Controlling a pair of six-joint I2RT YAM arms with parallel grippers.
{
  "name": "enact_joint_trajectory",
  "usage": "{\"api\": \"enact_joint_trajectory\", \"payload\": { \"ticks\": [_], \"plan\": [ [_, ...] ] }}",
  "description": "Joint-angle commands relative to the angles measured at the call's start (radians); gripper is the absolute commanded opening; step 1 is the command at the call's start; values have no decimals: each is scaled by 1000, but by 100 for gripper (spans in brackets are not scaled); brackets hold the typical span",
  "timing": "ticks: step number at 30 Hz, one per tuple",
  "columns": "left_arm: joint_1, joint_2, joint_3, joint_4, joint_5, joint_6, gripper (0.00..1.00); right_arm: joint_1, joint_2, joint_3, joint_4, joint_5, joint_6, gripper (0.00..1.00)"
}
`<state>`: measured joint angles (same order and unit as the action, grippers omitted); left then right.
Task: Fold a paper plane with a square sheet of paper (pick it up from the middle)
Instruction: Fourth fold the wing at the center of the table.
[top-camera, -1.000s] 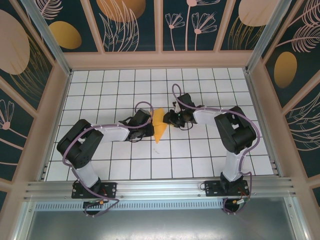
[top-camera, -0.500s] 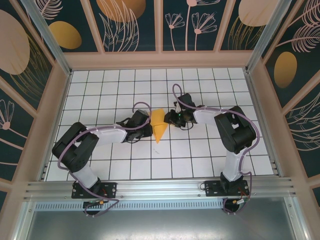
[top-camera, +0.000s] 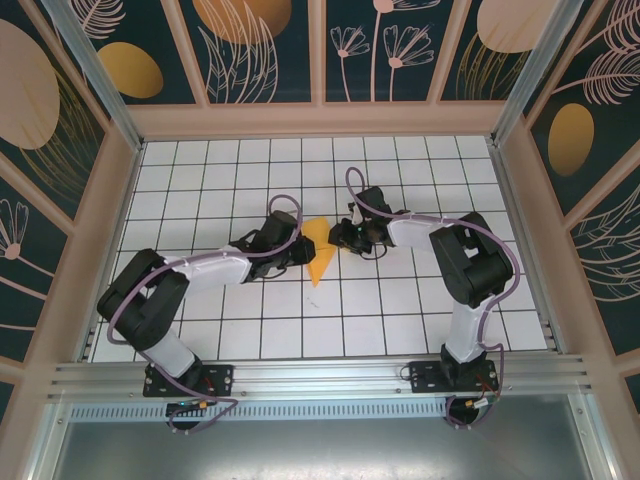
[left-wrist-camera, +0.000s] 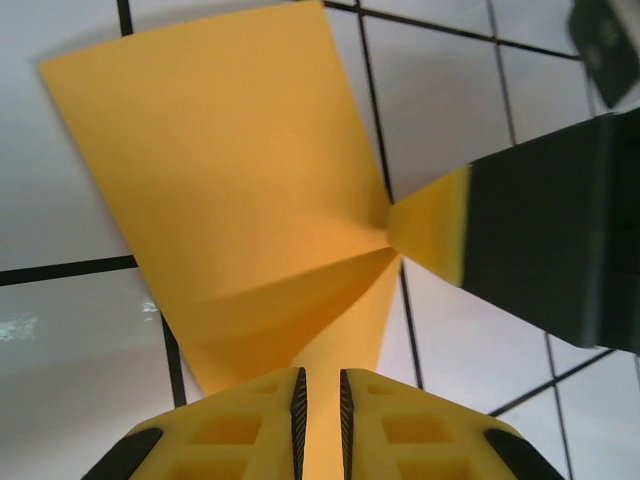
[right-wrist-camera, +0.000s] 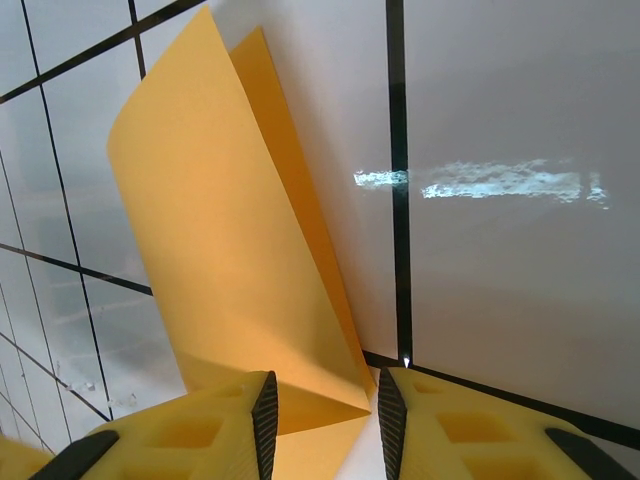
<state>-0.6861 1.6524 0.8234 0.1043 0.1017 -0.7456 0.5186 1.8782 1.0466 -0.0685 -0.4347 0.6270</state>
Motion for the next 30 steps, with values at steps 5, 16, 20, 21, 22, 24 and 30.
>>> {"api": "enact_joint_trajectory", "payload": {
  "ticks": [5, 16, 20, 21, 22, 24, 30],
  "plan": [
    [3, 56, 29, -63, -67, 20, 20, -8, -31, 12, 1, 7, -2, 37],
    [3, 125, 17, -36, -49, 18, 18, -4, -9, 5, 33, -49, 9, 37],
    [5, 133, 16, -37, -48, 22, 16, 4, -2, 11, 40, -70, 12, 37],
    [3, 135, 15, -37, -45, 23, 16, 4, -2, 7, 47, -73, 16, 37],
    [3, 137, 14, -37, -43, 22, 16, 4, -1, 6, 54, -77, 20, 37],
    [5, 138, 12, -37, -43, 22, 15, 7, 1, 7, 54, -84, 19, 37],
    [4, 138, 1, -27, -40, 13, 15, 23, -10, -2, 61, -81, 30, 36]
  ]
}}
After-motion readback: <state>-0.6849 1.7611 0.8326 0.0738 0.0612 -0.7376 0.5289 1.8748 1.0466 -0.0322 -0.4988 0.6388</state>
